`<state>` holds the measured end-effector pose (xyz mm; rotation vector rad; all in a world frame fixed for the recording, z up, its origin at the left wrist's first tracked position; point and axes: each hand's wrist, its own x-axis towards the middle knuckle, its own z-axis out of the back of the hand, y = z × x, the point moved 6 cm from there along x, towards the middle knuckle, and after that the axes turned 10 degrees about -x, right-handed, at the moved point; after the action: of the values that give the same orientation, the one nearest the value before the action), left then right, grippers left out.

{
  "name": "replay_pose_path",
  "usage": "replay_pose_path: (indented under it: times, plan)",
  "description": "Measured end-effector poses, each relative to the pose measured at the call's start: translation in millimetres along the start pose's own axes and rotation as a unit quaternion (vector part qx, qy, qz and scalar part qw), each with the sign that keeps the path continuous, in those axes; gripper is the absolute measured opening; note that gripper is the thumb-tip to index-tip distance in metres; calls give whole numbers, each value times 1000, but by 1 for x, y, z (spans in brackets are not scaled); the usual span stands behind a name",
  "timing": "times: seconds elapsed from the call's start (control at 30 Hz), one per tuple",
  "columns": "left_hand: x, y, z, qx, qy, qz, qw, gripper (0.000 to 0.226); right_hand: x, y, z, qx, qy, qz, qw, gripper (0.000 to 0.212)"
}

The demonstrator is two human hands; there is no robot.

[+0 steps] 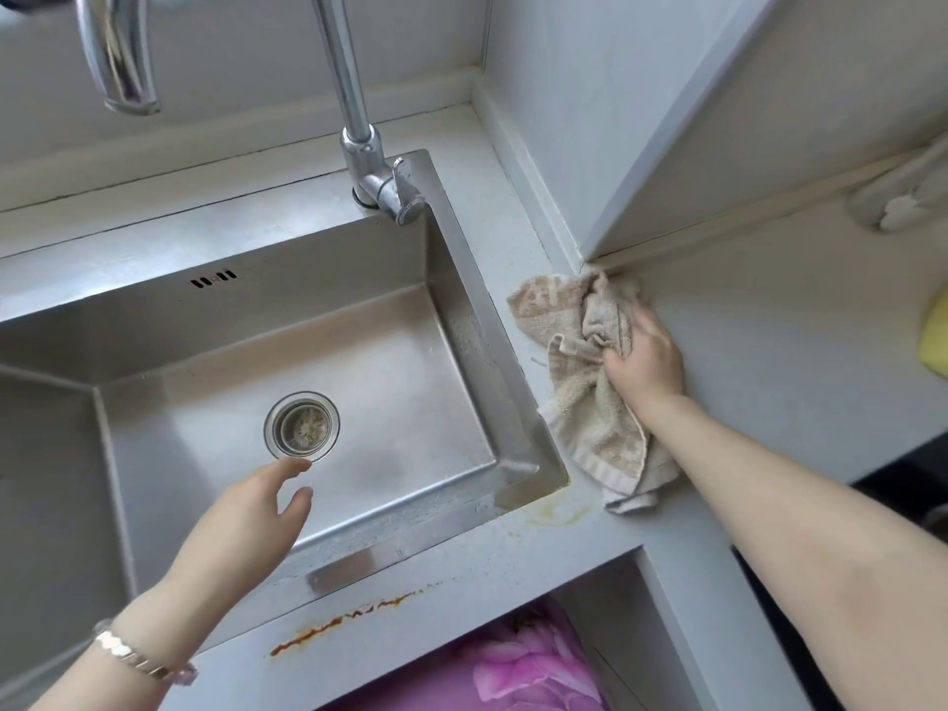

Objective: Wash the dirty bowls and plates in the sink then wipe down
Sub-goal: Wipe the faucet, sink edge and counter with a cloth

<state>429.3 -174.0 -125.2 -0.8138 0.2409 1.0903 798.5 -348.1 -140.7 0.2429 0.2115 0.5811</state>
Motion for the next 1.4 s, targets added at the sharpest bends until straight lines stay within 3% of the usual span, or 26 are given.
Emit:
replay_pose_path:
  times: [0.2,0.4,0.57,0.8,0.9,1.0,1.1,1.27,1.33,1.4]
  plan:
    - [-15,41,27,8,-2,7,1000,32,-87,-14,-11,4,23,-26,999,58]
    - [-33,96,55,14,11,3,1000,32,-183,54,-48,14,-22,-52,998,77]
    - [-50,130,74,32,24,-26,999,33,-227,132,-85,20,-73,-74,994,59]
    - [-65,143,85,38,20,-57,997,33,-258,217,-116,123,-21,-25,992,33]
    - [-66,145,78,52,27,-55,997,35,-257,205,-100,178,10,-45,983,35]
    - [-70,154,70,73,35,-47,996,36,-253,135,-59,78,-131,-117,981,36]
    - [-77,171,62,127,54,-41,990,40,-260,98,-60,-41,-42,-141,988,60]
    - [-89,209,59,171,60,-44,983,40,-296,156,-114,-165,57,-10,985,102]
    - [-92,220,59,167,53,-51,983,39,-305,180,-123,-175,44,-2,984,99]
    - [-94,226,58,172,55,-60,982,33,-316,208,-132,-168,15,22,985,83]
